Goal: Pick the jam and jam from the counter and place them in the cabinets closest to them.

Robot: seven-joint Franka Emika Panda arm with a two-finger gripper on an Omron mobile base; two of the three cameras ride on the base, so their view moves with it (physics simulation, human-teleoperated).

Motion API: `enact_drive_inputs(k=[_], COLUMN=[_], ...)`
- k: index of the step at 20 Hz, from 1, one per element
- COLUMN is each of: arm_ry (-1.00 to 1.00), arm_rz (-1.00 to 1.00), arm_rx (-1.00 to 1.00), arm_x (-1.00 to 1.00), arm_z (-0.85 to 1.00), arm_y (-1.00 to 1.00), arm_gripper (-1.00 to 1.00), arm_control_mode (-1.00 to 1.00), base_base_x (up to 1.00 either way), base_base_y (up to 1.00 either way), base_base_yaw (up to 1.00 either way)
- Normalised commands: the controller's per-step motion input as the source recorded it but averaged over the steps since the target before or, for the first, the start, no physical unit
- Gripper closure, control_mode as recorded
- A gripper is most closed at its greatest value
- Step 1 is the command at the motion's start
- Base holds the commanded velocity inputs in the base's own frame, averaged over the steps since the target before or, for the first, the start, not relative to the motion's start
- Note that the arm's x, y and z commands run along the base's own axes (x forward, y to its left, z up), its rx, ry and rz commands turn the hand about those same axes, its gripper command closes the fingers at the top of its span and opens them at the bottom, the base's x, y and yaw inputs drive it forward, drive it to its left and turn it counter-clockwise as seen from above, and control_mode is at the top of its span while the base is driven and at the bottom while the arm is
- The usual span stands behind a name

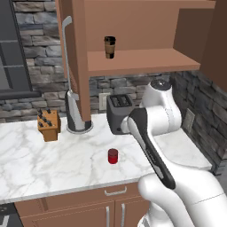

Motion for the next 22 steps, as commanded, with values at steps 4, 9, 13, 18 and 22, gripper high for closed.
enact_drive_inputs(k=[4,9,13,18,22], arm_ry=[0.02,0.00,0.00,0.00,0.00], arm_rz=[0.00,0.00,0.00,0.00,0.00], arm_rx=[0.00,0.00,-0.01,-0.02,-0.02], arm_x=[0.06,0.10,0.16,0.20,0.25], arm_z=[-0.30,-0.36,-0.41,-0.42,-0.40], arm_y=[0.37,0.32,0.23,0.21,0.19], arm_gripper=[-1.00,-1.00,-1.00,-1.00,-1.00], arm_control_mode=[-1.00,-1.00,-1.00,-1.00,-1.00], base_base_x=[0.00,0.00,0.00,0.00,0.00], base_base_y=[0.00,0.00,0.00,0.00,0.00], base_base_yaw=[0.00,0.00,0.00,0.00,0.00])
